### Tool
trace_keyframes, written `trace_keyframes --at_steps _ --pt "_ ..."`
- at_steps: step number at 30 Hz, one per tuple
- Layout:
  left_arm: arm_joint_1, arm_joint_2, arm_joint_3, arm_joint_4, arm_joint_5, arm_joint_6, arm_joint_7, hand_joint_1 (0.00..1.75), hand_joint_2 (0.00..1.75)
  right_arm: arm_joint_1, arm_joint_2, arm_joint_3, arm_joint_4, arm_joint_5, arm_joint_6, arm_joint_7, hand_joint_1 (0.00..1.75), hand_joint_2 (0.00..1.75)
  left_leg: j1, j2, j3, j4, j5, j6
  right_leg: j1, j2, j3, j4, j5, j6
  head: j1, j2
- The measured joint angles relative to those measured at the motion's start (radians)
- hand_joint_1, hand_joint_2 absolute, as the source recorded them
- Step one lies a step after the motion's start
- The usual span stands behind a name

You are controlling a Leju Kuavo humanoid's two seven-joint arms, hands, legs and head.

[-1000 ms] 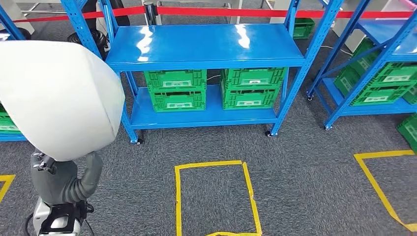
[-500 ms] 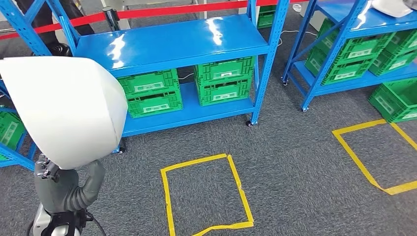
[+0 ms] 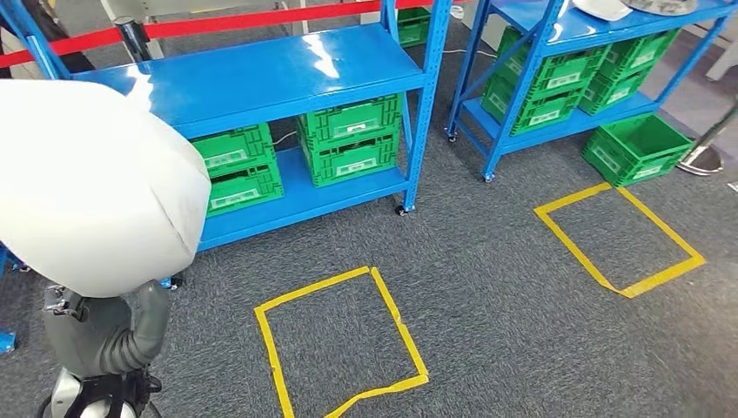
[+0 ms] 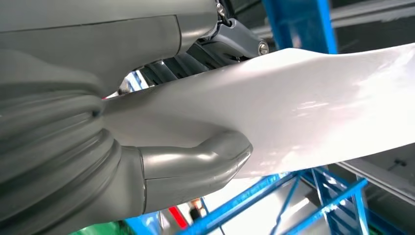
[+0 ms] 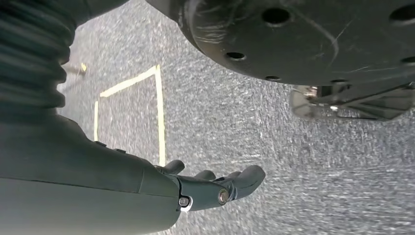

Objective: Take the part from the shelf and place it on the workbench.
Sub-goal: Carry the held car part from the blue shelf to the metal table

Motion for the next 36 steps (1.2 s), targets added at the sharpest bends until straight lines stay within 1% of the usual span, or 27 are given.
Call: trace_keyframes --at_steps 1,2,3,5,7,9,10,11,13,15,16,17,18,20,22,24,25,26,27,28,29,30,31,32,33,34,36 --pt "0.001 -0.004 0.004 0.000 -0.001 0.002 0.000 1.75 1.75 0.000 0.000 0.000 0.000 0.000 0.000 -0.001 0.00 0.00 0.000 0.013 -0.001 0.001 0.000 0.000 0.000 -0.003 -0.004 0.016 0.002 -0.001 0.000 0.000" --pt "0.001 -0.010 0.009 0.000 -0.002 0.007 0.000 1.75 1.75 0.000 0.000 0.000 0.000 0.000 -0.001 -0.002 0.00 0.00 -0.001 0.026 -0.001 0.003 -0.001 -0.001 0.000 -0.007 0.012 -0.007 0.020 -0.003 0.000 0.000" --pt "0.001 -0.017 0.015 0.000 -0.002 0.014 0.000 1.75 1.75 0.002 0.000 0.000 0.000 0.001 -0.001 -0.003 0.00 0.00 -0.001 0.037 -0.001 0.004 -0.003 -0.002 0.001 -0.018 0.045 -0.064 0.049 -0.007 0.000 0.000" --pt "0.003 -0.034 0.027 -0.003 0.005 0.030 0.000 1.75 1.75 0.010 0.000 0.000 0.000 0.006 -0.001 -0.002 0.00 0.00 -0.005 0.055 0.000 0.006 -0.007 -0.009 0.008 -0.070 0.119 -0.198 0.092 -0.018 0.000 0.000" --pt "0.005 -0.049 0.037 -0.009 0.016 0.037 0.000 1.75 1.75 0.015 0.000 0.001 0.000 0.010 0.000 0.000 0.00 0.00 -0.010 0.071 0.000 0.004 -0.012 -0.020 0.015 -0.095 0.147 -0.255 0.101 -0.028 0.000 0.000" --pt "0.007 -0.062 0.041 -0.011 0.015 0.030 0.000 1.75 1.75 0.014 0.000 0.002 0.000 0.012 0.001 -0.001 0.00 0.00 -0.011 0.088 0.004 -0.001 -0.015 -0.032 0.013 -0.069 0.143 -0.258 0.104 -0.037 -0.001 0.000" --pt "0.008 -0.068 0.041 -0.011 0.012 0.020 0.000 1.75 1.75 0.015 0.000 0.002 0.000 0.013 0.001 -0.002 0.00 0.00 -0.011 0.079 0.006 0.003 -0.020 -0.038 0.010 -0.058 0.142 -0.261 0.108 -0.042 -0.001 0.000" --pt "0.012 -0.075 0.042 -0.010 0.009 0.009 0.000 1.75 1.75 0.014 0.001 0.002 0.000 0.013 0.001 -0.004 0.00 0.00 -0.010 0.058 0.002 0.021 -0.036 -0.044 0.006 -0.048 0.141 -0.265 0.112 -0.048 -0.002 0.000" --pt "0.027 -0.085 0.046 -0.005 0.006 -0.011 0.000 1.75 1.75 0.014 0.001 0.002 0.000 0.011 0.000 -0.014 0.00 0.00 -0.009 0.000 -0.036 0.117 -0.098 -0.050 0.002 -0.027 0.139 -0.269 0.118 -0.057 -0.003 0.000" --pt "0.041 -0.092 0.050 0.004 0.003 -0.024 0.001 1.75 1.75 0.014 0.001 0.002 0.000 0.008 0.000 -0.024 0.00 0.00 -0.008 -0.023 -0.095 0.241 -0.158 -0.051 0.003 0.000 0.134 -0.268 0.120 -0.061 -0.003 0.000" --pt "0.044 -0.095 0.050 0.010 0.003 -0.033 0.002 1.75 1.75 0.013 0.001 0.002 0.000 0.005 0.000 -0.028 0.00 0.00 -0.008 -0.026 -0.111 0.272 -0.164 -0.050 0.003 0.015 0.131 -0.266 0.122 -0.061 -0.003 0.000" --pt "0.044 -0.098 0.050 0.015 0.003 -0.042 0.003 1.75 1.75 0.012 0.001 0.002 0.000 0.002 0.000 -0.030 0.00 0.00 -0.008 -0.028 -0.109 0.264 -0.147 -0.048 0.004 0.030 0.128 -0.264 0.124 -0.060 -0.003 0.000" --pt "0.041 -0.101 0.050 0.021 0.001 -0.048 0.003 1.75 1.75 0.010 0.002 0.002 0.000 0.000 0.000 -0.031 0.00 0.00 -0.008 -0.034 -0.087 0.218 -0.113 -0.045 0.004 0.046 0.125 -0.262 0.126 -0.058 -0.003 0.000" --pt "0.028 -0.107 0.051 0.033 -0.014 -0.051 0.003 1.75 1.75 0.007 0.004 0.002 0.000 -0.002 0.000 -0.031 0.00 0.00 -0.009 -0.075 -0.021 0.082 -0.048 -0.039 0.004 0.075 0.120 -0.255 0.129 -0.051 -0.003 0.000" --pt "0.015 -0.119 0.054 0.048 -0.026 -0.049 0.002 1.75 1.75 0.005 0.006 0.002 0.000 -0.003 -0.003 -0.031 0.00 0.00 -0.010 -0.107 0.008 0.011 -0.024 -0.031 0.005 0.099 0.114 -0.252 0.134 -0.040 -0.002 0.000" --pt "0.002 -0.135 0.066 0.069 -0.013 -0.068 0.001 1.75 1.75 0.004 0.006 0.002 0.000 -0.007 -0.010 -0.030 0.00 0.00 -0.011 -0.091 0.005 0.007 -0.020 -0.019 0.005 0.122 0.107 -0.256 0.142 -0.026 -0.002 0.000" --pt "-0.008 -0.145 0.074 0.081 -0.006 -0.083 0.002 1.75 1.75 0.005 0.006 0.002 0.000 -0.011 -0.014 -0.029 0.00 0.00 -0.010 -0.077 0.005 0.005 -0.016 -0.013 0.006 0.116 0.102 -0.254 0.144 -0.021 -0.002 0.000" --pt "-0.018 -0.155 0.084 0.092 -0.005 -0.096 0.004 1.75 1.75 0.006 0.007 0.002 0.000 -0.014 -0.016 -0.027 0.00 0.00 -0.009 -0.063 0.006 0.004 -0.012 -0.006 0.007 0.095 0.092 -0.241 0.135 -0.017 0.001 0.000" --pt "-0.027 -0.164 0.093 0.101 -0.010 -0.107 0.005 1.75 1.75 0.007 0.007 0.002 0.000 -0.017 -0.017 -0.026 0.00 0.00 -0.006 -0.048 0.006 0.002 -0.008 0.000 0.008 0.064 0.073 -0.207 0.115 -0.013 0.004 0.000" --pt "-0.033 -0.172 0.103 0.109 -0.016 -0.115 0.005 1.75 1.75 0.009 0.007 0.002 0.000 -0.019 -0.017 -0.025 0.00 0.00 -0.007 -0.034 0.005 0.002 -0.007 0.002 0.009 0.027 0.047 -0.153 0.084 -0.010 0.007 0.000" --pt "-0.035 -0.177 0.110 0.116 -0.021 -0.123 0.006 1.75 1.75 0.009 0.007 0.002 0.000 -0.021 -0.018 -0.025 0.00 0.00 -0.007 -0.018 0.003 0.003 -0.006 0.004 0.008 0.005 0.014 -0.085 0.049 -0.006 0.010 0.000" --pt "-0.036 -0.181 0.117 0.124 -0.024 -0.133 0.006 1.75 1.75 0.008 0.007 0.002 0.000 -0.022 -0.017 -0.025 0.00 0.00 -0.008 -0.001 0.001 0.003 -0.006 0.004 0.007 -0.006 -0.017 -0.020 0.022 -0.002 0.010 0.000" --pt "-0.037 -0.185 0.124 0.131 -0.029 -0.147 0.006 1.75 1.75 0.007 0.007 0.002 0.000 -0.023 -0.016 -0.025 0.00 0.00 -0.008 0.016 0.000 0.004 -0.007 0.004 0.005 -0.010 -0.035 0.021 0.011 0.000 0.010 0.000" --pt "-0.037 -0.189 0.130 0.137 -0.035 -0.162 0.006 1.75 1.75 0.007 0.007 0.002 0.000 -0.023 -0.015 -0.026 0.00 0.00 -0.008 0.032 0.000 0.005 -0.008 0.003 0.004 -0.012 -0.034 0.025 0.017 0.000 0.010 0.000" --pt "-0.038 -0.194 0.136 0.142 -0.044 -0.176 0.006 1.75 1.75 0.008 0.007 0.002 0.000 -0.024 -0.014 -0.025 0.00 0.00 -0.008 0.047 0.001 0.005 -0.009 0.002 0.003 -0.017 -0.011 -0.012 0.039 -0.001 0.011 0.000" --pt "-0.039 -0.199 0.141 0.145 -0.053 -0.186 0.006 1.75 1.75 0.011 0.007 0.002 0.000 -0.024 -0.014 -0.025 0.00 0.00 -0.008 0.060 0.002 0.005 -0.011 0.000 0.004 -0.033 0.030 -0.080 0.067 -0.004 0.010 0.000" --pt "-0.041 -0.207 0.148 0.148 -0.063 -0.194 0.004 1.75 1.75 0.020 0.007 0.002 0.001 -0.023 -0.013 -0.021 0.00 0.00 -0.014 0.080 0.005 0.005 -0.020 -0.008 0.009 -0.092 0.107 -0.207 0.105 -0.016 0.010 0.000"
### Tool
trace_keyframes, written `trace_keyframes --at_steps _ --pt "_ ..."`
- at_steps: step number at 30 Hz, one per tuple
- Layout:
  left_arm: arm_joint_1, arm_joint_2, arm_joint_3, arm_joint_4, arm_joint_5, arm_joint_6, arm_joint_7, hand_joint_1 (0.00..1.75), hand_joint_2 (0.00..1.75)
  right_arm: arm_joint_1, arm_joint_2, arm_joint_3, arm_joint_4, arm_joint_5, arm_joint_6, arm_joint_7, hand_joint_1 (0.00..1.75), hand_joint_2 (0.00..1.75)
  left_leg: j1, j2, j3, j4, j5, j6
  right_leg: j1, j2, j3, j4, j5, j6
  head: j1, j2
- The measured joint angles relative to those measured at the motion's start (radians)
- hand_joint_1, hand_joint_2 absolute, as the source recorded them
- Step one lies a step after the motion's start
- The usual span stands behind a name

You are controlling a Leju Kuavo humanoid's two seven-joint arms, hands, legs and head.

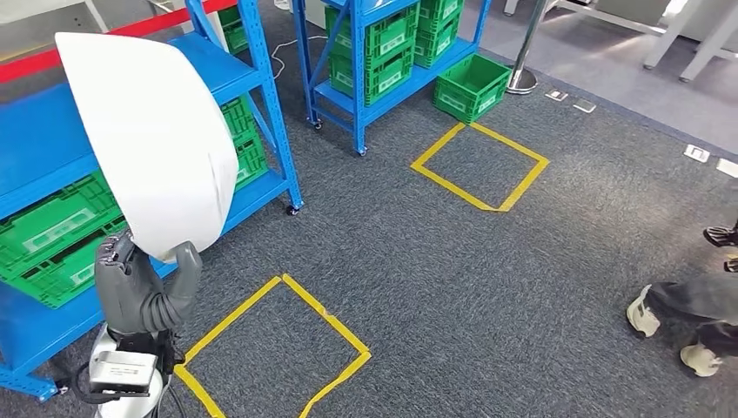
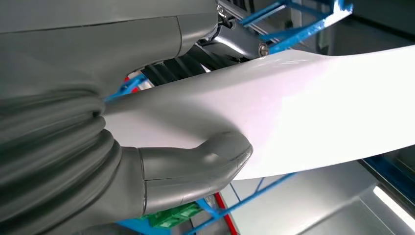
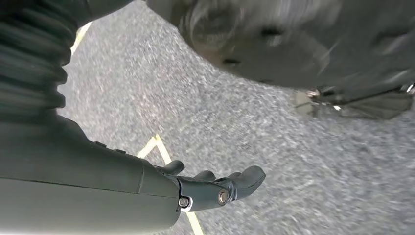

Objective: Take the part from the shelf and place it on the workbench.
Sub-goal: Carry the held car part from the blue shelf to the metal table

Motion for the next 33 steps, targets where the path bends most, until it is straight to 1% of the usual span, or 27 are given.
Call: trace_keyframes --at_steps 1,2,4,5,7,8,9,10,11,12,13,15,17,19,20,21,23,24,25,26,27,28,29,30,31,32,33 --pt "-0.002 -0.002 0.004 0.001 -0.002 -0.002 -0.001 1.75 1.75 0.003 0.000 0.000 0.000 0.001 0.000 0.001 0.00 0.00 -0.002 0.008 0.003 -0.001 -0.005 -0.006 0.002 -0.019 0.019 -0.032 0.005 -0.006 -0.001 0.000" --pt "-0.004 -0.005 0.007 0.002 -0.003 -0.003 -0.001 1.75 1.75 0.005 0.000 0.000 0.000 0.001 0.000 0.002 0.00 0.00 -0.004 0.018 0.006 -0.003 -0.010 -0.012 0.004 -0.025 0.024 -0.042 0.003 -0.012 -0.002 0.000" --pt "-0.007 -0.009 0.013 0.004 -0.004 -0.007 -0.001 1.75 1.75 0.004 0.001 0.000 0.000 0.000 0.001 0.002 0.00 0.00 -0.003 0.036 0.018 -0.007 -0.016 -0.024 0.001 0.005 0.023 -0.048 0.004 -0.021 -0.002 0.000" --pt "-0.008 -0.012 0.015 0.005 -0.005 -0.012 -0.001 1.75 1.75 0.004 0.001 0.000 0.000 -0.001 0.002 0.002 0.00 0.00 -0.002 0.022 0.020 0.001 -0.026 -0.029 -0.002 0.018 0.024 -0.051 0.007 -0.026 -0.003 0.000" --pt "-0.009 -0.015 0.017 0.006 -0.009 -0.030 -0.003 1.75 1.75 0.001 0.002 0.000 0.000 -0.002 0.005 0.002 0.00 0.00 0.002 -0.043 -0.005 0.073 -0.074 -0.039 -0.008 0.044 0.026 -0.058 0.012 -0.037 -0.006 0.000" --pt "-0.007 -0.015 0.017 0.007 -0.011 -0.041 -0.004 1.75 1.75 0.000 0.002 0.000 0.000 -0.002 0.006 0.002 0.00 0.00 0.004 -0.077 -0.034 0.135 -0.110 -0.041 -0.009 0.058 0.026 -0.058 0.013 -0.040 -0.007 0.000" --pt "-0.004 -0.016 0.018 0.008 -0.012 -0.050 -0.004 1.75 1.75 -0.001 0.002 0.000 0.000 -0.002 0.007 0.002 0.00 0.00 0.004 -0.095 -0.066 0.200 -0.141 -0.042 -0.009 0.073 0.026 -0.058 0.013 -0.042 -0.008 0.000" --pt "0.000 -0.015 0.018 0.008 -0.014 -0.057 -0.004 1.75 1.75 -0.003 0.002 0.000 0.000 -0.001 0.008 0.002 0.00 0.00 0.005 -0.103 -0.093 0.249 -0.156 -0.042 -0.008 0.090 0.025 -0.058 0.012 -0.042 -0.008 0.000" --pt "0.003 -0.015 0.019 0.008 -0.017 -0.060 -0.004 1.75 1.75 -0.004 0.002 0.000 0.000 -0.001 0.010 0.002 0.00 0.00 0.005 -0.106 -0.105 0.265 -0.149 -0.042 -0.008 0.107 0.025 -0.056 0.012 -0.042 -0.008 0.000" --pt "0.006 -0.015 0.019 0.007 -0.022 -0.060 -0.004 1.75 1.75 -0.006 0.002 0.000 0.000 -0.001 0.013 0.002 0.00 0.00 0.005 -0.109 -0.101 0.243 -0.122 -0.040 -0.008 0.125 0.026 -0.055 0.012 -0.042 -0.008 0.000" --pt "0.010 -0.015 0.019 0.004 -0.026 -0.058 -0.004 1.75 1.75 -0.007 0.001 0.000 0.000 -0.001 0.016 0.002 0.00 0.00 0.007 -0.118 -0.080 0.186 -0.081 -0.038 -0.009 0.142 0.026 -0.052 0.012 -0.040 -0.008 0.000" --pt "0.016 -0.015 0.018 -0.005 -0.027 -0.054 -0.005 1.75 1.75 -0.011 0.000 0.000 0.000 -0.001 0.024 0.002 0.00 0.00 0.010 -0.170 -0.031 0.059 -0.016 -0.035 -0.010 0.173 0.024 -0.046 0.010 -0.032 -0.008 0.000" --pt "0.025 -0.014 0.019 -0.014 -0.020 -0.051 -0.005 1.75 1.75 -0.014 -0.002 0.000 0.000 -0.001 0.029 0.002 0.00 0.00 0.010 -0.205 -0.014 0.007 0.002 -0.028 -0.010 0.199 0.019 -0.045 0.013 -0.019 -0.008 0.000" --pt "0.030 -0.015 0.019 -0.020 -0.008 -0.051 -0.005 1.75 1.75 -0.015 -0.003 0.000 0.000 -0.001 0.032 0.002 0.00 0.00 0.009 -0.186 -0.013 0.006 0.006 -0.014 -0.010 0.221 0.014 -0.050 0.019 -0.005 -0.008 0.000" --pt "0.031 -0.017 0.020 -0.022 0.000 -0.054 -0.004 1.75 1.75 -0.015 -0.003 0.000 0.000 0.001 0.034 0.003 0.00 0.00 0.010 -0.174 -0.011 0.004 0.009 -0.007 -0.009 0.210 0.010 -0.047 0.018 0.000 -0.007 0.000" --pt "0.032 -0.019 0.021 -0.025 0.007 -0.057 -0.004 1.75 1.75 -0.015 -0.004 0.000 0.000 0.004 0.035 0.004 0.00 0.00 0.010 -0.159 -0.008 0.001 0.012 0.000 -0.006 0.183 -0.001 -0.029 0.008 0.005 -0.005 0.000" --pt "0.037 -0.021 0.027 -0.029 0.018 -0.070 -0.004 1.75 1.75 -0.014 -0.005 0.000 0.000 0.012 0.037 0.007 0.00 0.00 0.010 -0.129 -0.006 -0.001 0.014 0.008 -0.003 0.109 -0.052 0.073 -0.046 0.011 -0.001 0.000" --pt "0.041 -0.022 0.030 -0.030 0.020 -0.074 -0.004 1.75 1.75 -0.014 -0.005 0.000 0.000 0.015 0.038 0.008 0.00 0.00 0.009 -0.112 -0.006 -0.001 0.013 0.011 -0.004 0.090 -0.089 0.146 -0.079 0.014 0.000 0.000" --pt "0.044 -0.022 0.034 -0.030 0.020 -0.078 -0.004 1.75 1.75 -0.016 -0.005 0.000 0.000 0.019 0.038 0.008 0.00 0.00 0.008 -0.095 -0.006 0.000 0.012 0.012 -0.005 0.083 -0.120 0.209 -0.101 0.016 0.000 0.000" --pt "0.047 -0.023 0.037 -0.030 0.018 -0.081 -0.004 1.75 1.75 -0.017 -0.005 0.000 0.000 0.021 0.039 0.008 0.00 0.00 0.007 -0.079 -0.006 0.000 0.011 0.013 -0.005 0.081 -0.137 0.243 -0.106 0.016 0.000 0.000" --pt "0.049 -0.024 0.041 -0.031 0.012 -0.081 -0.004 1.75 1.75 -0.017 -0.005 0.000 0.000 0.023 0.039 0.010 0.00 0.00 0.007 -0.064 -0.005 0.000 0.009 0.013 -0.005 0.079 -0.133 0.236 -0.093 0.015 0.000 0.000" --pt "0.051 -0.027 0.044 -0.032 0.002 -0.083 -0.004 1.75 1.75 -0.016 -0.005 0.000 0.000 0.023 0.040 0.013 0.00 0.00 0.006 -0.050 -0.003 0.000 0.007 0.013 -0.005 0.073 -0.104 0.185 -0.064 0.013 0.000 0.000" --pt "0.052 -0.030 0.047 -0.035 -0.008 -0.085 -0.004 1.75 1.75 -0.014 -0.006 0.000 0.000 0.024 0.040 0.019 0.00 0.00 0.005 -0.038 0.000 0.000 0.005 0.012 -0.003 0.054 -0.061 0.109 -0.033 0.008 0.000 0.000" --pt "0.053 -0.033 0.050 -0.037 -0.017 -0.090 -0.004 1.75 1.75 -0.010 -0.006 0.000 0.000 0.024 0.041 0.025 0.00 0.00 0.002 -0.029 0.001 0.000 0.001 0.009 0.001 0.024 -0.019 0.037 -0.010 0.000 0.000 0.000" --pt "0.053 -0.035 0.054 -0.040 -0.021 -0.095 -0.004 1.75 1.75 -0.007 -0.006 0.000 0.000 0.024 0.042 0.030 0.00 0.00 0.000 -0.021 0.003 0.000 -0.004 0.004 0.004 -0.001 0.012 -0.016 0.003 -0.006 0.000 0.000" --pt "0.052 -0.037 0.058 -0.041 -0.020 -0.101 -0.005 1.75 1.75 -0.005 -0.005 0.000 0.000 0.024 0.043 0.032 0.00 0.00 -0.002 -0.013 0.005 -0.001 -0.008 -0.002 0.007 -0.017 0.027 -0.042 0.005 -0.011 -0.001 0.000" --pt "0.050 -0.037 0.062 -0.042 -0.017 -0.107 -0.004 1.75 1.75 -0.003 -0.005 0.000 0.000 0.023 0.043 0.034 0.00 0.00 -0.003 -0.003 0.008 -0.004 -0.012 -0.007 0.009 -0.017 0.028 -0.047 0.002 -0.016 -0.001 0.000"
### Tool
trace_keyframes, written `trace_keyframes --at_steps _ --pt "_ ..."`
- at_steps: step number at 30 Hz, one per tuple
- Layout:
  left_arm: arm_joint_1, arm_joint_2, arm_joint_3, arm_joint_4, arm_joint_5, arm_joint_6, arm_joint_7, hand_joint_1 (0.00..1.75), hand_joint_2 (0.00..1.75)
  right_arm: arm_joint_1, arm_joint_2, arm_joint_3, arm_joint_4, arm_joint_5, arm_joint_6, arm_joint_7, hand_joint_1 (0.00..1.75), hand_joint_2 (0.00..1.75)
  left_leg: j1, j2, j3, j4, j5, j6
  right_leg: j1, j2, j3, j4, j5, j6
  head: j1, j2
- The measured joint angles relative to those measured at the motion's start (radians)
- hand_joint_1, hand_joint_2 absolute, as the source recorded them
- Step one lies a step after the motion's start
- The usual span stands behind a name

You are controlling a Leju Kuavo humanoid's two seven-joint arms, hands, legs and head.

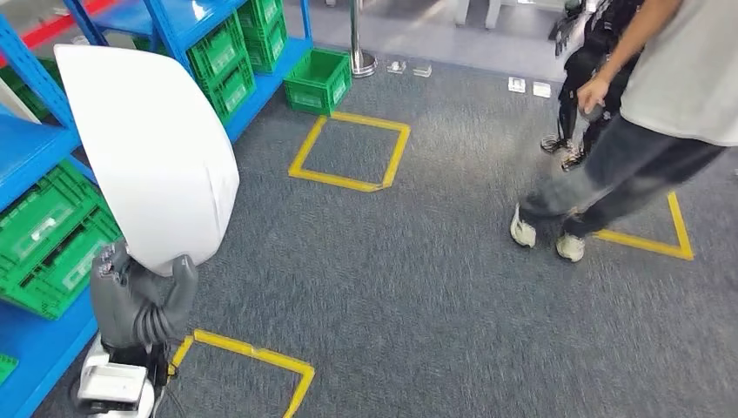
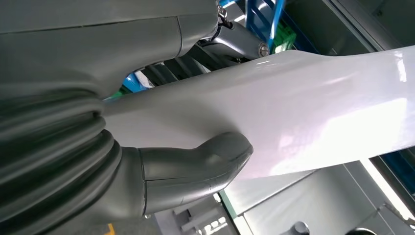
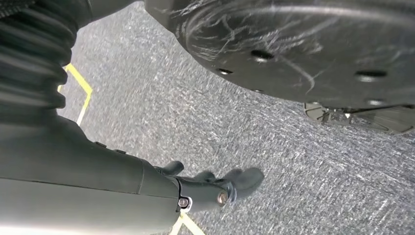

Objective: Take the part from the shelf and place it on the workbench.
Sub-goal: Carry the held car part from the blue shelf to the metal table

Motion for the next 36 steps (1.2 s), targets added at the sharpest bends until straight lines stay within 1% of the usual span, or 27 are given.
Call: trace_keyframes --at_steps 1,2,4,6,7,8,9,10,12,13,15,16,17,19,21,22,23,24,25,26,28,29,30,32,33,34,36 --pt "-0.004 -0.001 0.004 0.001 0.003 -0.005 0.000 1.75 1.75 0.000 0.001 0.000 0.000 -0.002 0.001 0.000 0.00 0.00 0.000 0.012 0.006 -0.003 -0.003 -0.006 -0.001 0.016 -0.001 -0.003 0.001 -0.003 0.000 0.000" --pt "-0.008 -0.002 0.007 0.003 0.004 -0.010 0.000 1.75 1.75 -0.001 0.002 0.000 0.000 -0.004 0.001 0.000 0.00 0.00 0.000 0.011 0.010 -0.002 -0.007 -0.012 -0.004 0.030 -0.001 -0.008 0.004 -0.007 0.000 0.000" --pt "-0.018 -0.003 0.010 0.008 -0.002 -0.015 0.000 1.75 1.75 -0.001 0.003 0.000 0.000 -0.008 0.001 -0.001 0.00 0.00 0.001 -0.032 0.001 0.038 -0.039 -0.022 -0.012 0.054 0.002 -0.017 0.012 -0.018 -0.002 0.000" --pt "-0.022 -0.003 0.012 0.014 -0.013 -0.014 0.000 1.75 1.75 -0.003 0.004 0.000 0.000 -0.012 0.001 -0.002 0.00 0.00 0.005 -0.088 -0.050 0.153 -0.106 -0.027 -0.015 0.080 0.002 -0.020 0.015 -0.024 -0.004 0.000" --pt "-0.023 -0.003 0.012 0.018 -0.017 -0.014 0.000 1.75 1.75 -0.004 0.004 0.000 0.000 -0.013 0.001 -0.003 0.00 0.00 0.006 -0.098 -0.082 0.216 -0.133 -0.028 -0.015 0.095 0.002 -0.020 0.015 -0.025 -0.004 0.000" --pt "-0.023 -0.003 0.013 0.022 -0.021 -0.014 0.000 1.75 1.75 -0.006 0.004 0.000 0.000 -0.013 0.001 -0.004 0.00 0.00 0.006 -0.101 -0.105 0.257 -0.143 -0.029 -0.016 0.112 0.002 -0.019 0.015 -0.025 -0.004 0.000" --pt "-0.024 -0.003 0.013 0.026 -0.024 -0.014 0.000 1.75 1.75 -0.007 0.004 0.000 0.000 -0.014 0.002 -0.004 0.00 0.00 0.007 -0.103 -0.112 0.264 -0.131 -0.030 -0.016 0.128 0.002 -0.018 0.015 -0.024 -0.004 0.000" --pt "-0.025 -0.004 0.013 0.029 -0.026 -0.013 0.000 1.75 1.75 -0.008 0.004 0.000 0.000 -0.014 0.002 -0.005 0.00 0.00 0.008 -0.107 -0.101 0.229 -0.099 -0.029 -0.017 0.145 0.002 -0.017 0.015 -0.023 -0.004 0.000" --pt "-0.029 -0.004 0.013 0.032 -0.028 -0.013 0.000 1.75 1.75 -0.012 0.004 0.000 0.000 -0.014 0.003 -0.005 0.00 0.00 0.013 -0.139 -0.048 0.097 -0.023 -0.030 -0.018 0.176 0.002 -0.010 0.015 -0.016 -0.004 0.000" --pt "-0.031 -0.005 0.013 0.033 -0.029 -0.013 0.000 1.75 1.75 -0.014 0.004 0.000 0.000 -0.014 0.003 -0.005 0.00 0.00 0.015 -0.157 -0.027 0.045 0.001 -0.027 -0.018 0.191 0.000 -0.007 0.014 -0.010 -0.004 0.000" --pt "-0.032 -0.005 0.014 0.035 -0.029 -0.012 0.000 1.75 1.75 -0.016 0.004 0.000 0.000 -0.013 0.003 -0.004 0.00 0.00 0.013 -0.170 -0.016 0.009 0.011 -0.019 -0.017 0.213 -0.004 -0.005 0.016 0.003 -0.004 0.000" --pt "-0.033 -0.007 0.015 0.035 -0.029 -0.011 0.000 1.75 1.75 -0.017 0.004 0.000 0.000 -0.013 0.003 -0.004 0.00 0.00 0.013 -0.159 -0.014 0.008 0.014 -0.011 -0.018 0.224 -0.006 -0.007 0.019 0.010 -0.004 0.000" --pt "-0.034 -0.009 0.017 0.035 -0.030 -0.007 0.000 1.75 1.75 -0.017 0.003 0.000 0.000 -0.013 0.004 -0.003 0.00 0.00 0.013 -0.147 -0.012 0.007 0.017 -0.004 -0.018 0.223 -0.009 -0.008 0.020 0.015 -0.004 0.000" --pt "-0.035 -0.015 0.018 0.032 -0.030 0.003 0.000 1.75 1.75 -0.015 0.003 0.000 0.000 -0.012 0.005 0.000 0.00 0.00 0.014 -0.125 -0.009 0.003 0.023 0.010 -0.014 0.178 -0.031 0.030 -0.002 0.022 0.000 0.000" --pt "-0.034 -0.018 0.019 0.028 -0.028 0.017 0.000 1.75 1.75 -0.014 0.003 0.000 0.000 -0.010 0.006 0.002 0.00 0.00 0.012 -0.101 -0.011 0.001 0.025 0.017 -0.011 0.117 -0.088 0.145 -0.061 0.025 0.004 0.000" --pt "-0.033 -0.017 0.019 0.027 -0.025 0.023 0.000 1.75 1.75 -0.015 0.003 0.000 0.000 -0.010 0.008 0.002 0.00 0.00 0.010 -0.086 -0.012 0.002 0.024 0.019 -0.011 0.105 -0.123 0.216 -0.091 0.027 0.004 0.000" --pt "-0.032 -0.017 0.018 0.026 -0.023 0.029 0.000 1.75 1.75 -0.016 0.003 0.000 0.000 -0.009 0.009 0.002 0.00 0.00 0.009 -0.071 -0.012 0.003 0.023 0.020 -0.012 0.100 -0.148 0.267 -0.105 0.027 0.004 0.000" --pt "-0.031 -0.016 0.018 0.026 -0.021 0.034 0.000 1.75 1.75 -0.017 0.003 0.000 0.000 -0.010 0.010 0.003 0.00 0.00 0.007 -0.057 -0.011 0.003 0.021 0.022 -0.011 0.098 -0.157 0.285 -0.102 0.026 0.005 0.000" --pt "-0.032 -0.016 0.016 0.026 -0.020 0.039 0.000 1.75 1.75 -0.017 0.003 0.000 0.000 -0.010 0.012 0.004 0.00 0.00 0.006 -0.043 -0.010 0.004 0.020 0.022 -0.011 0.095 -0.144 0.261 -0.082 0.024 0.004 0.000" --pt "-0.033 -0.016 0.013 0.026 -0.021 0.043 0.000 1.75 1.75 -0.015 0.003 0.000 0.000 -0.009 0.012 0.005 0.00 0.00 0.005 -0.031 -0.008 0.004 0.017 0.022 -0.010 0.084 -0.110 0.198 -0.051 0.019 0.004 0.000" --pt "-0.034 -0.016 0.008 0.025 -0.025 0.048 0.000 1.75 1.75 -0.008 0.003 0.000 0.000 -0.006 0.014 0.011 0.00 0.00 -0.001 -0.013 -0.003 0.004 0.011 0.018 -0.003 0.021 -0.033 0.056 -0.005 0.007 0.004 0.000" --pt "-0.034 -0.015 0.006 0.025 -0.026 0.048 0.000 1.75 1.75 -0.005 0.003 0.000 0.000 -0.004 0.014 0.013 0.00 0.00 -0.004 -0.004 -0.001 0.003 0.006 0.013 0.000 -0.004 -0.009 0.014 0.004 0.001 0.004 0.000" --pt "-0.034 -0.014 0.005 0.024 -0.027 0.049 0.000 1.75 1.75 -0.003 0.003 0.000 0.000 -0.003 0.015 0.014 0.00 0.00 -0.005 0.005 0.001 0.002 0.002 0.007 0.002 -0.016 -0.001 -0.002 0.004 -0.003 0.003 0.000" --pt "-0.035 -0.012 0.004 0.023 -0.027 0.049 0.000 1.75 1.75 -0.003 0.003 0.000 0.000 -0.002 0.016 0.013 0.00 0.00 -0.005 0.027 0.007 -0.002 -0.005 -0.004 0.001 0.010 -0.002 -0.005 0.007 -0.010 0.003 0.000" --pt "-0.036 -0.012 0.002 0.022 -0.026 0.049 0.000 1.75 1.75 -0.003 0.004 0.000 0.000 0.000 0.018 0.013 0.00 0.00 -0.005 0.018 0.010 0.003 -0.012 -0.010 -0.002 0.024 -0.003 -0.009 0.010 -0.013 0.003 0.000" --pt "-0.036 -0.011 0.001 0.021 -0.024 0.048 0.000 1.75 1.75 -0.004 0.004 0.000 0.000 0.001 0.020 0.013 0.00 0.00 -0.004 -0.007 0.005 0.023 -0.029 -0.015 -0.005 0.039 -0.002 -0.013 0.015 -0.018 0.002 0.000" --pt "-0.037 -0.006 0.000 0.021 -0.019 0.048 -0.001 1.75 1.75 -0.008 0.004 0.000 0.000 0.006 0.023 0.014 0.00 0.00 -0.002 -0.075 -0.035 0.122 -0.090 -0.022 -0.010 0.066 -0.002 -0.018 0.019 -0.025 0.000 0.000"
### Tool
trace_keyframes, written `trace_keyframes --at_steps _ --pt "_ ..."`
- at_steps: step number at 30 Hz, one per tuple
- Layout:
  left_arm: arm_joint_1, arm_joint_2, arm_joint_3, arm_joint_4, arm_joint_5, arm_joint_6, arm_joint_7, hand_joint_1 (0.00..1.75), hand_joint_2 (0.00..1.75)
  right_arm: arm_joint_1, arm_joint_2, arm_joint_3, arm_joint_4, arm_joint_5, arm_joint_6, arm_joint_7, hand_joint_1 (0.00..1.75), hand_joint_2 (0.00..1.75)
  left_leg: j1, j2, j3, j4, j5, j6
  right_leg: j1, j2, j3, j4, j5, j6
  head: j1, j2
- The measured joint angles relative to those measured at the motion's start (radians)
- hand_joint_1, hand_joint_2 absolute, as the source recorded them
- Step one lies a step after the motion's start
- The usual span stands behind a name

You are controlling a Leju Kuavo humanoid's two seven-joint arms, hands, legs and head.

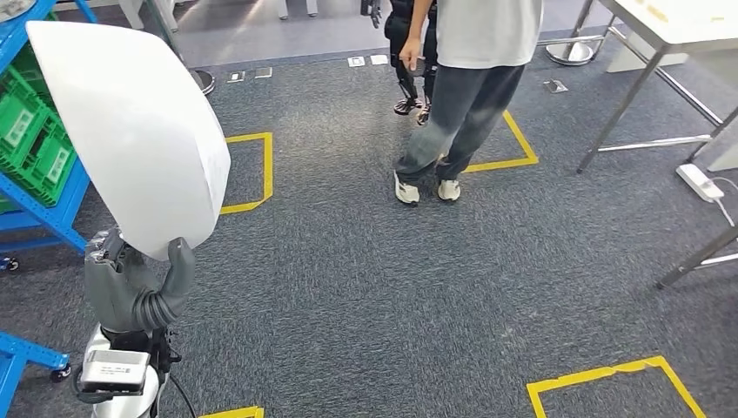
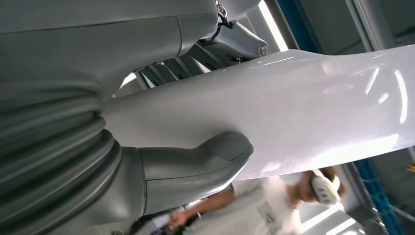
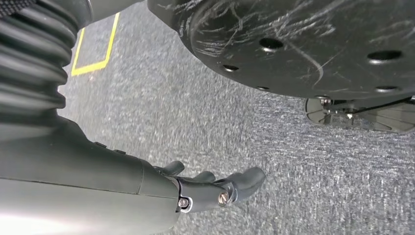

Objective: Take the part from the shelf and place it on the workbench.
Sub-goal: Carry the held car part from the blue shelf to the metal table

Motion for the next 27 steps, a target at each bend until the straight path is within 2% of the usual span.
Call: trace_keyframes --at_steps 1,2,3,4,5,7,8,9,11,12,13,14,15,16,17,18,19,20,21,22,23,24,25,26,27 --pt "0.001 0.003 -0.001 0.001 0.001 0.002 0.000 1.75 1.75 -0.002 0.000 0.000 0.000 0.002 0.001 0.000 0.00 0.00 0.001 -0.018 -0.032 0.067 -0.034 -0.001 0.000 0.016 -0.001 0.000 0.001 -0.002 0.000 0.000" --pt "0.002 0.006 -0.002 0.002 0.002 0.004 0.000 1.75 1.75 -0.003 0.000 0.000 0.000 0.003 0.001 0.000 0.00 0.00 0.002 -0.025 -0.060 0.122 -0.054 -0.002 0.000 0.032 -0.001 0.001 0.001 -0.003 0.000 0.000" --pt "0.003 0.010 -0.003 0.003 0.003 0.006 0.001 1.75 1.75 -0.005 0.000 0.000 0.000 0.004 0.002 0.000 0.00 0.00 0.003 -0.027 -0.076 0.147 -0.053 -0.002 -0.001 0.050 -0.002 0.002 0.001 -0.002 0.000 0.000" --pt "0.003 0.012 -0.005 0.003 0.004 0.007 0.001 1.75 1.75 -0.006 0.000 0.000 0.000 0.005 0.002 0.000 0.00 0.00 0.004 -0.029 -0.074 0.134 -0.032 -0.002 -0.002 0.068 -0.002 0.003 0.001 -0.001 0.000 0.000" --pt "0.003 0.015 -0.005 0.003 0.006 0.008 0.001 1.75 1.75 -0.008 0.000 0.000 0.000 0.006 0.003 0.001 0.00 0.00 0.007 -0.037 -0.053 0.082 0.006 -0.002 -0.003 0.085 -0.002 0.006 0.002 0.001 0.000 0.000" --pt "0.000 0.017 -0.007 0.004 0.008 0.009 0.001 1.75 1.75 -0.011 0.000 0.000 0.000 0.008 0.004 0.003 0.00 0.00 0.014 -0.090 0.000 -0.049 0.074 -0.004 -0.004 0.117 -0.005 0.014 0.001 0.009 -0.001 0.000" --pt "-0.001 0.017 -0.008 0.004 0.008 0.010 0.001 1.75 1.75 -0.013 -0.001 0.000 0.000 0.009 0.005 0.004 0.00 0.00 0.016 -0.110 0.016 -0.090 0.091 -0.002 -0.004 0.130 -0.008 0.016 0.002 0.016 0.000 0.000" --pt "-0.002 0.019 -0.009 0.005 0.009 0.010 0.001 1.75 1.75 -0.014 -0.002 0.000 0.000 0.009 0.005 0.006 0.00 0.00 0.017 -0.123 0.021 -0.107 0.097 0.002 -0.003 0.141 -0.011 0.017 0.004 0.022 0.000 0.000" --pt "-0.006 0.020 -0.015 0.006 0.010 0.013 0.001 1.75 1.75 -0.016 -0.002 0.000 -0.001 0.010 0.006 0.008 0.00 0.00 0.015 -0.102 0.020 -0.108 0.103 0.019 -0.003 0.162 -0.017 0.012 0.012 0.036 0.001 0.000" --pt "-0.009 0.020 -0.019 0.006 0.010 0.015 0.001 1.75 1.75 -0.016 -0.002 0.000 -0.001 0.010 0.006 0.009 0.00 0.00 0.014 -0.089 0.022 -0.109 0.106 0.026 -0.002 0.152 -0.022 0.015 0.011 0.040 0.001 0.000" --pt "-0.012 0.020 -0.022 0.005 0.010 0.018 0.001 1.75 1.75 -0.015 -0.003 0.000 0.000 0.010 0.007 0.012 0.00 0.00 0.014 -0.076 0.023 -0.111 0.109 0.034 0.000 0.128 -0.032 0.032 0.001 0.044 0.003 0.000" --pt "-0.014 0.021 -0.025 0.004 0.009 0.022 0.001 1.75 1.75 -0.014 -0.003 0.000 0.000 0.011 0.007 0.014 0.00 0.00 0.014 -0.061 0.022 -0.113 0.112 0.040 0.002 0.095 -0.051 0.070 -0.021 0.046 0.004 0.000" --pt "-0.015 0.021 -0.027 0.003 0.008 0.025 0.001 1.75 1.75 -0.014 -0.003 0.000 0.000 0.012 0.008 0.016 0.00 0.00 0.012 -0.046 0.022 -0.113 0.112 0.044 0.004 0.059 -0.080 0.130 -0.054 0.048 0.006 0.000" --pt "-0.015 0.022 -0.029 0.002 0.006 0.028 0.000 1.75 1.75 -0.014 -0.003 0.000 0.000 0.012 0.008 0.017 0.00 0.00 0.010 -0.030 0.021 -0.113 0.112 0.046 0.004 0.041 -0.114 0.202 -0.089 0.050 0.007 0.000" --pt "-0.014 0.023 -0.031 0.002 0.003 0.031 0.001 1.75 1.75 -0.015 -0.003 0.000 0.000 0.013 0.009 0.017 0.00 0.00 0.007 -0.013 0.020 -0.113 0.111 0.048 0.004 0.033 -0.145 0.269 -0.115 0.052 0.007 0.000" --pt "-0.014 0.024 -0.033 0.002 0.000 0.035 0.001 1.75 1.75 -0.015 -0.003 0.000 0.000 0.013 0.010 0.017 0.00 0.00 0.006 0.004 0.020 -0.113 0.110 0.049 0.004 0.031 -0.163 0.308 -0.125 0.052 0.007 0.000" --pt "-0.014 0.025 -0.035 0.002 -0.004 0.039 0.001 1.75 1.75 -0.016 -0.003 0.000 0.000 0.015 0.011 0.017 0.00 0.00 0.005 0.019 0.020 -0.113 0.109 0.050 0.004 0.029 -0.159 0.306 -0.115 0.051 0.007 0.000" --pt "-0.014 0.026 -0.037 0.002 -0.007 0.044 0.001 1.75 1.75 -0.016 -0.003 0.000 0.000 0.017 0.012 0.019 0.00 0.00 0.003 0.033 0.021 -0.113 0.107 0.050 0.005 0.024 -0.134 0.262 -0.090 0.048 0.007 0.000" --pt "-0.013 0.027 -0.039 0.001 -0.009 0.048 0.001 1.75 1.75 -0.014 -0.003 0.000 0.000 0.021 0.014 0.022 0.00 0.00 0.002 0.045 0.023 -0.113 0.105 0.050 0.006 0.006 -0.092 0.189 -0.060 0.043 0.007 0.000" --pt "-0.012 0.027 -0.041 -0.002 -0.010 0.052 0.001 1.75 1.75 -0.010 -0.003 0.000 0.000 0.025 0.015 0.025 0.00 0.00 -0.001 0.055 0.024 -0.113 0.102 0.047 0.010 -0.026 -0.050 0.117 -0.037 0.036 0.007 0.000" --pt "-0.010 0.028 -0.041 -0.005 -0.011 0.055 0.000 1.75 1.75 -0.007 -0.003 0.000 0.000 0.028 0.016 0.028 0.00 0.00 -0.004 0.063 0.026 -0.113 0.098 0.044 0.013 -0.053 -0.018 0.061 -0.022 0.030 0.007 0.000" --pt "-0.007 0.030 -0.042 -0.010 -0.014 0.059 0.000 1.75 1.75 -0.005 -0.003 0.000 0.000 0.031 0.018 0.030 0.00 0.00 -0.006 0.071 0.027 -0.114 0.094 0.039 0.016 -0.071 0.000 0.029 -0.018 0.024 0.006 0.000" --pt "-0.003 0.032 -0.044 -0.014 -0.017 0.064 0.000 1.75 1.75 -0.004 -0.004 0.000 0.000 0.033 0.020 0.031 0.00 0.00 -0.007 0.081 0.029 -0.115 0.091 0.033 0.018 -0.075 0.003 0.021 -0.020 0.018 0.006 0.000" --pt "0.001 0.035 -0.046 -0.020 -0.022 0.068 0.000 1.75 1.75 -0.004 -0.004 0.000 0.000 0.034 0.022 0.031 0.00 0.00 -0.006 0.093 0.032 -0.118 0.089 0.028 0.018 -0.059 0.002 0.017 -0.018 0.015 0.006 0.000" --pt "0.004 0.038 -0.051 -0.026 -0.027 0.073 0.000 1.75 1.75 -0.005 -0.003 0.000 0.000 0.035 0.023 0.031 0.00 0.00 -0.005 0.095 0.036 -0.117 0.086 0.022 0.016 -0.046 0.002 0.013 -0.015 0.010 0.006 0.000"
